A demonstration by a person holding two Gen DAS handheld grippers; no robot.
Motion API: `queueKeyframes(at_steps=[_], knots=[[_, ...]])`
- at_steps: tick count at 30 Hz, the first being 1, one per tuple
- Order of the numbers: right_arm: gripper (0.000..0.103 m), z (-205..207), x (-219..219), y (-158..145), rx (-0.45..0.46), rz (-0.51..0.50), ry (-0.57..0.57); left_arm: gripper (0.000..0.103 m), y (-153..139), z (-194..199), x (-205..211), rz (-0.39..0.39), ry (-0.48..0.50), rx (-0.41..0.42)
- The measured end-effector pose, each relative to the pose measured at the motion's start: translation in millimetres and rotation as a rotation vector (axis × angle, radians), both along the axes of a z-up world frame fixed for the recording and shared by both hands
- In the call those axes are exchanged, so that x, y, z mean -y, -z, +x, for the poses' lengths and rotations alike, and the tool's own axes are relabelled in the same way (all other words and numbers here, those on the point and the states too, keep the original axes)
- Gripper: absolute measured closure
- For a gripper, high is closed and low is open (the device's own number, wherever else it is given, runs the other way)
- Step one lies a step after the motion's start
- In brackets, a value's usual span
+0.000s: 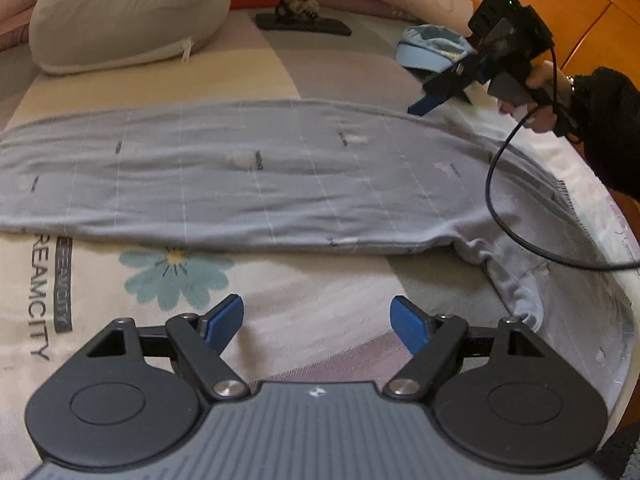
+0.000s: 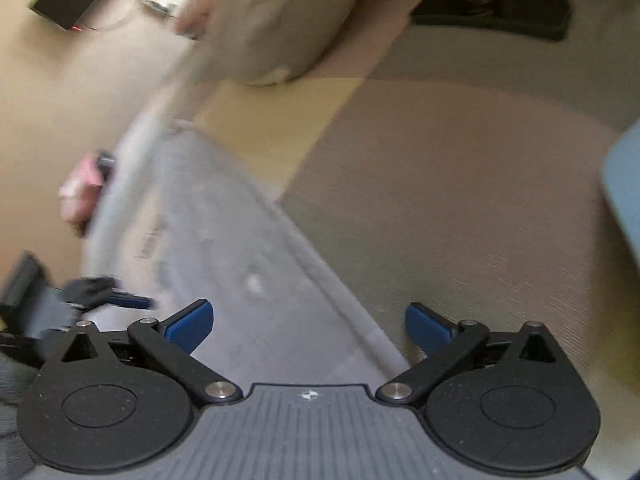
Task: Fold clothes
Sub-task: 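Grasp the grey garment edge with the right gripper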
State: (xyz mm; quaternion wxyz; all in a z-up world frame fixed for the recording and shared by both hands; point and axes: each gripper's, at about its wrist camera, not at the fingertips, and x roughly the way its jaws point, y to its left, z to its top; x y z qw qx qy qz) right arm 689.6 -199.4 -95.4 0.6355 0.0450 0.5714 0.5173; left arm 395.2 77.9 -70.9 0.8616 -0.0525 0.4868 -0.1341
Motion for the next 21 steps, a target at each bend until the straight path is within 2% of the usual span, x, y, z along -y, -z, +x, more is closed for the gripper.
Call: queueKeyframes(at_steps=[2, 3, 7, 9, 11, 12, 13, 14, 15, 16, 17, 18, 21], knots=[[0.000, 6.6, -3.8, 8.5, -0.086, 0.079, -0.019, 0.022, 2.7, 0.9, -0.3, 0.000, -0.005, -0.012], [0.000, 6.5, -5.9, 11.3, -0.092, 0.099, -0.014, 0.022, 3.6, 1.7, 0.0, 0.001, -0.006, -0.015], [0.000, 3.0, -7.5, 17.0, -0.084, 0.146, -0.002, 0.020, 5.5, 4.4, 1.3, 0.002, -0.001, -0.013], [0.009, 0.4, -2.6, 15.7, -0.052, 0.139, -0.008, 0.019, 6.2, 4.8, 1.6, 0.002, 0.004, -0.010], [0.031, 5.4, 1.5, 13.8, -0.039, 0.097, 0.000, 0.018, 6.9, 4.9, 1.7, 0.001, 0.008, -0.007], [0.038, 7.0, 3.6, 13.6, -0.033, 0.075, 0.003, 0.018, 7.4, 4.6, 1.5, -0.002, 0.008, -0.004], [0.051, 8.6, 5.6, 13.4, -0.028, 0.053, 0.006, 0.018, 7.8, 4.5, 1.4, -0.004, 0.008, -0.002], [0.060, 8.1, 4.2, 13.5, -0.015, 0.036, 0.010, 0.017, 8.1, 4.5, 1.5, -0.005, 0.008, -0.001], [0.063, 7.5, 2.8, 13.7, -0.002, 0.019, 0.014, 0.017, 8.3, 4.6, 1.6, -0.006, 0.007, 0.001], [0.070, 2.6, -0.9, 10.7, 0.048, -0.004, 0.006, 0.017, 8.5, 4.7, 1.7, -0.007, 0.008, 0.002], [0.090, -2.4, -4.7, 7.7, 0.098, -0.027, -0.003, 0.016, 8.6, 4.9, 2.1, -0.006, 0.009, 0.002], [0.102, -8.7, -10.0, 5.2, 0.175, -0.075, -0.010, 0.016, 8.5, 4.9, 2.5, -0.004, 0.012, 0.002], [0.102, -23.1, -15.5, -3.3, 0.292, -0.115, -0.014, 0.016, 8.5, 5.1, 3.2, -0.001, 0.015, 0.004]])
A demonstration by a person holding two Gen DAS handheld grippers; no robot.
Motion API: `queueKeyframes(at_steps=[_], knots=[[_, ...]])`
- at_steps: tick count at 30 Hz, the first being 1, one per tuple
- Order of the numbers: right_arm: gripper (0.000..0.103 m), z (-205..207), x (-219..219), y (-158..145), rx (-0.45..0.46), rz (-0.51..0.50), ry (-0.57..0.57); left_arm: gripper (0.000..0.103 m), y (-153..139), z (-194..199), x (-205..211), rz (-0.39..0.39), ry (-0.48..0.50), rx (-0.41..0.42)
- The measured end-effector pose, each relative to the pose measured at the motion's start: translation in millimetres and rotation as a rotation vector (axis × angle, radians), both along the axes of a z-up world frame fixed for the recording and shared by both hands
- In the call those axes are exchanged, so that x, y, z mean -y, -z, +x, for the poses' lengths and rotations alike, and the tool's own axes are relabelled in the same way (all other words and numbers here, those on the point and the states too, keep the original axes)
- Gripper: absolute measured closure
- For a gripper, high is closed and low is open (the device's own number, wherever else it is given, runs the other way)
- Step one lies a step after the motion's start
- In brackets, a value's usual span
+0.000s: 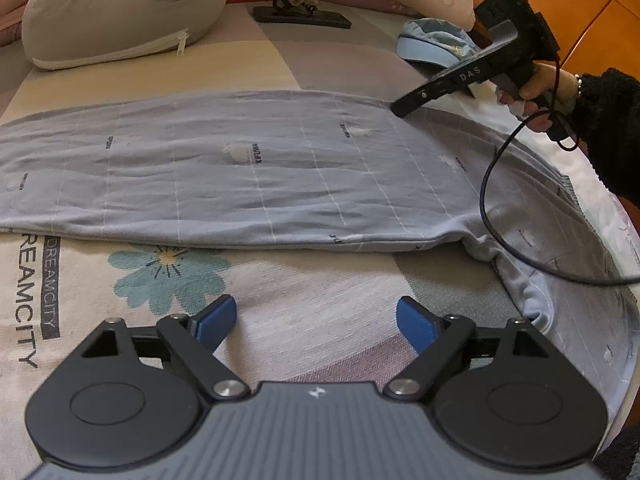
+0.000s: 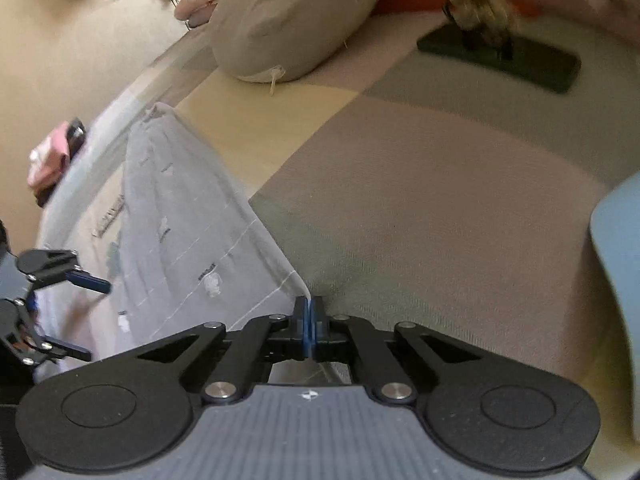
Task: Fold clothes
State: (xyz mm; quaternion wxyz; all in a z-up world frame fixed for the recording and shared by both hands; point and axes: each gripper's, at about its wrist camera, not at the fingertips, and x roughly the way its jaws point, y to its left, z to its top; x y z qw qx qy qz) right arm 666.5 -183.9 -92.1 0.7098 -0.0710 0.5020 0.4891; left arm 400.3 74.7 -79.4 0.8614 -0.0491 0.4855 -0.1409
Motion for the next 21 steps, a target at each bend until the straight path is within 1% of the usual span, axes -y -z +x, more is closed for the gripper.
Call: queueKeyframes(at_steps=[2, 4, 7, 9, 10, 11, 14, 15, 17, 18, 21], knots=[[0.102, -0.7, 0.3, -6.9, 0.051, -0.006, 0.019, 0.016, 0.1, -0.4, -0.1, -0.001, 0.000, 0.001], [0.102, 6.6, 8.1, -7.5, 0.056, 0.017, 0.071, 0.016, -0.1, -1.4, 0.2, 0.000, -0.001, 0.001], [0.101, 6.9, 9.0, -2.8, 0.038, 0.012, 0.115, 0.016, 0.1, -3.3, 0.5, 0.001, -0.001, 0.003], [0.092, 6.0, 9.9, -5.6, 0.028, 0.014, 0.143, 0.016, -1.0, -3.8, 0.4, 0.003, 0.000, 0.003], [0.081, 2.8, 11.0, -10.2, 0.050, 0.004, 0.163, 0.016, -2.1, -4.0, -0.1, 0.004, -0.001, 0.005], [0.075, -0.9, 14.4, -16.4, 0.074, 0.005, 0.180, 0.016, -3.7, -4.0, -0.9, 0.006, -0.004, 0.010], [0.073, -19.8, 27.1, -35.0, 0.104, 0.043, 0.207, 0.016, -8.6, -3.1, -7.1, 0.012, -0.020, 0.031], [0.071, -28.5, 33.1, -37.6, 0.111, 0.037, 0.209, 0.016, -10.5, -2.6, -9.6, 0.013, -0.026, 0.039], [0.064, -46.1, 45.0, -42.8, 0.126, 0.025, 0.213, 0.016, -13.8, -0.8, -14.2, 0.017, -0.038, 0.052], [0.063, -54.9, 51.0, -45.4, 0.133, 0.019, 0.215, 0.016, -14.1, 0.8, -15.3, 0.018, -0.042, 0.053], [0.060, -70.4, 84.2, -38.3, 0.114, -0.036, 0.305, 0.016, -11.7, 1.4, -16.5, 0.023, -0.045, 0.047]])
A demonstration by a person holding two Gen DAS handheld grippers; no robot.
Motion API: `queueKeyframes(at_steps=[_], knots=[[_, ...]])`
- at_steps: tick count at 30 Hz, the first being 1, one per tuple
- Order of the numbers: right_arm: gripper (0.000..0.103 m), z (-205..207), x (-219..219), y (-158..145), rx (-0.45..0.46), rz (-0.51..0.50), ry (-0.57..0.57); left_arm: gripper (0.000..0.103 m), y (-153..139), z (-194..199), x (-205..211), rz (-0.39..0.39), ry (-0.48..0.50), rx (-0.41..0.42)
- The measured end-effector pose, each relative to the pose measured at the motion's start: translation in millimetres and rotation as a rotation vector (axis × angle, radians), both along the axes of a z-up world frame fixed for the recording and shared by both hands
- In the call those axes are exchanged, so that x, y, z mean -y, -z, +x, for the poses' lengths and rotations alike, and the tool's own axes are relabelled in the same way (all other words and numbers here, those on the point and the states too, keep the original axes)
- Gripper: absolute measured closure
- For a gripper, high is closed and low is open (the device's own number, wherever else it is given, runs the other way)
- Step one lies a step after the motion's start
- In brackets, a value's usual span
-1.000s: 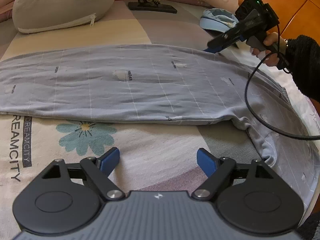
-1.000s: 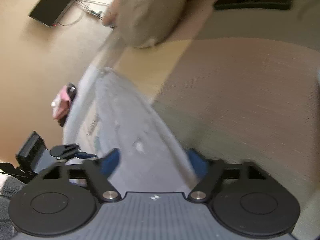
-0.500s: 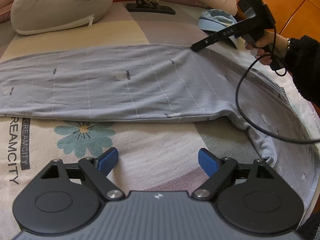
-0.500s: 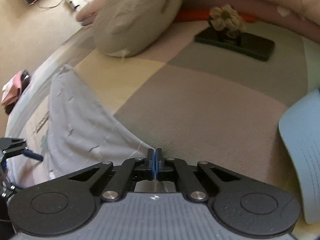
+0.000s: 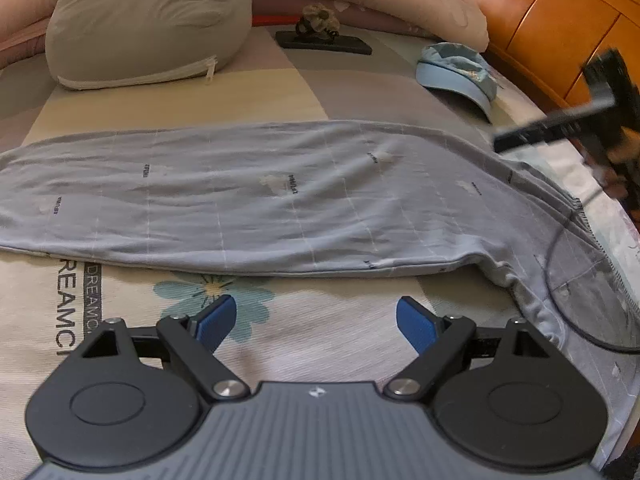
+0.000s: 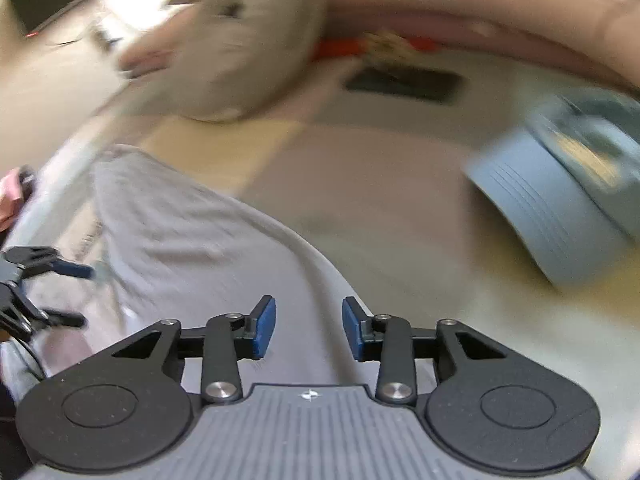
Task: Fold clothes
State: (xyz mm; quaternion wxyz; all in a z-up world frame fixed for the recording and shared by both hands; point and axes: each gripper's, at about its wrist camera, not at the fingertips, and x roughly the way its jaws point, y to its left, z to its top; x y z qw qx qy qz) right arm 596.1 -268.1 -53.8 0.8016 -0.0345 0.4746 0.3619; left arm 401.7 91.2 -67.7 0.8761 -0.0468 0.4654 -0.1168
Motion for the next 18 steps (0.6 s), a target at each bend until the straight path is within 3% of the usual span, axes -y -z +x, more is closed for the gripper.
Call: queueKeyframes(at_steps=[4, 7, 9, 14, 15, 16, 18], knots=[[0.060, -6.8, 57.7, 10.0, -0.011, -0.058, 0.182, 0.016, 2.7, -0.9, 3.0, -0.001, 0.009, -0.010], [0.059, -9.4, 90.9, 20.0, -0.025, -0.107, 0.255, 0.016, 3.6, -1.1, 5.8, 0.000, 0.018, -0.015], [0.059, -12.6, 99.1, 27.5, -0.024, -0.119, 0.255, 0.016, 3.9, 0.1, 8.0, 0.003, 0.022, -0.018], [0.059, -22.2, 88.6, 32.9, 0.079, -0.172, 0.178, 0.016, 3.7, 2.1, 15.4, 0.017, 0.041, -0.022], [0.066, -23.6, 84.6, 32.7, 0.095, -0.185, 0.168, 0.016, 3.4, 2.0, 16.0, 0.019, 0.041, -0.022], [0.102, -24.1, 81.5, 31.6, 0.104, -0.179, 0.150, 0.016, 3.3, 1.8, 16.1, 0.020, 0.042, -0.022], [0.100, -23.3, 82.9, 30.3, 0.117, -0.183, 0.177, 0.016, 2.8, 1.0, 15.4, 0.021, 0.039, -0.021]])
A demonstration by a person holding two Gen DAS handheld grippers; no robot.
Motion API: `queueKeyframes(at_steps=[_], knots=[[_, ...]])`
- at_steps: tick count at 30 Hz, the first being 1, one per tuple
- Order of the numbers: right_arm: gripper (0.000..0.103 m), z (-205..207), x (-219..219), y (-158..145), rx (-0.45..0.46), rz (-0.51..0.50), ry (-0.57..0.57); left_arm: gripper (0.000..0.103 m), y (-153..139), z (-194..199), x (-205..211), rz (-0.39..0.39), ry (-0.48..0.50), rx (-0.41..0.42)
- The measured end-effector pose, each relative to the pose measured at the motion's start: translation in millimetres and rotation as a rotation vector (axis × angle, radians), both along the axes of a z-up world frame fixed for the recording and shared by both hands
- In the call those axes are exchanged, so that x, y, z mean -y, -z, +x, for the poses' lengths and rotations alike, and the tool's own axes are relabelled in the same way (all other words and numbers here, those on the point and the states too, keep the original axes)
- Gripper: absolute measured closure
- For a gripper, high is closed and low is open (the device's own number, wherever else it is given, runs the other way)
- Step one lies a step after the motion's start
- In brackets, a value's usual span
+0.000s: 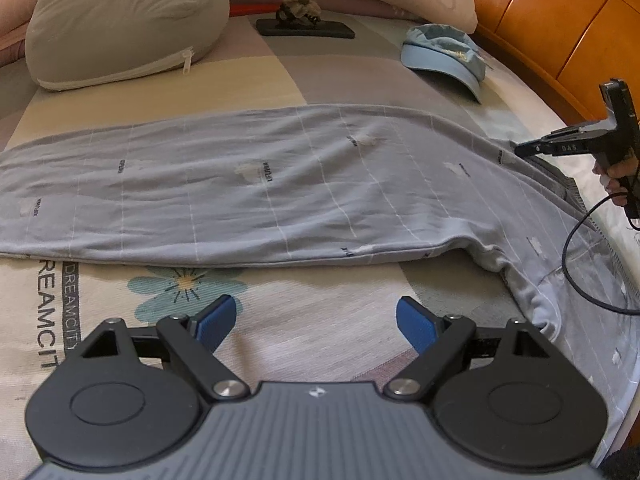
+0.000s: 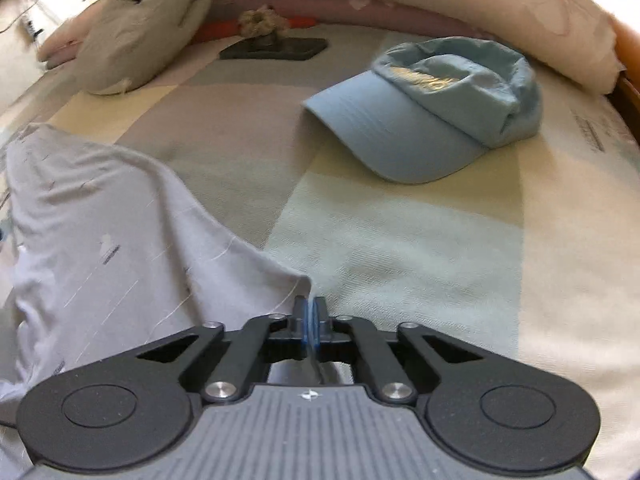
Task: Fold clothes
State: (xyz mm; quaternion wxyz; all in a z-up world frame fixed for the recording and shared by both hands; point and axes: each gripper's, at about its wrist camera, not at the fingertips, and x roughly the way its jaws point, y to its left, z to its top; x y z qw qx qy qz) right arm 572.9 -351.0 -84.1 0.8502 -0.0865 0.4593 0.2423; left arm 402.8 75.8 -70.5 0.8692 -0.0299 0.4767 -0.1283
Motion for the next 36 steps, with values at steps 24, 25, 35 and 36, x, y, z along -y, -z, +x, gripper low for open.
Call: queueKeyframes(at_steps=[24, 25, 35, 36], knots=[[0.061, -1.5, -137.2, -44.5, -0.044, 0.305, -0.168, 0.016, 6.0, 49.6, -72.0, -0.013, -0.111, 0.075], [0.060, 2.3, -152.9, -43.0, -0.054, 0.306, -0.203, 0.018, 11.7, 50.7, -75.7, -0.020, -0.126, 0.059], [0.060, 88.9, -295.9, -23.3, -0.212, 0.324, -0.521, 0.016, 3.9, 10.5, -105.0, -0.066, -0.228, 0.089], [0.060, 98.8, -307.9, -18.6, -0.240, 0.318, -0.545, 0.016, 6.3, 6.0, -106.9, -0.071, -0.237, 0.077]])
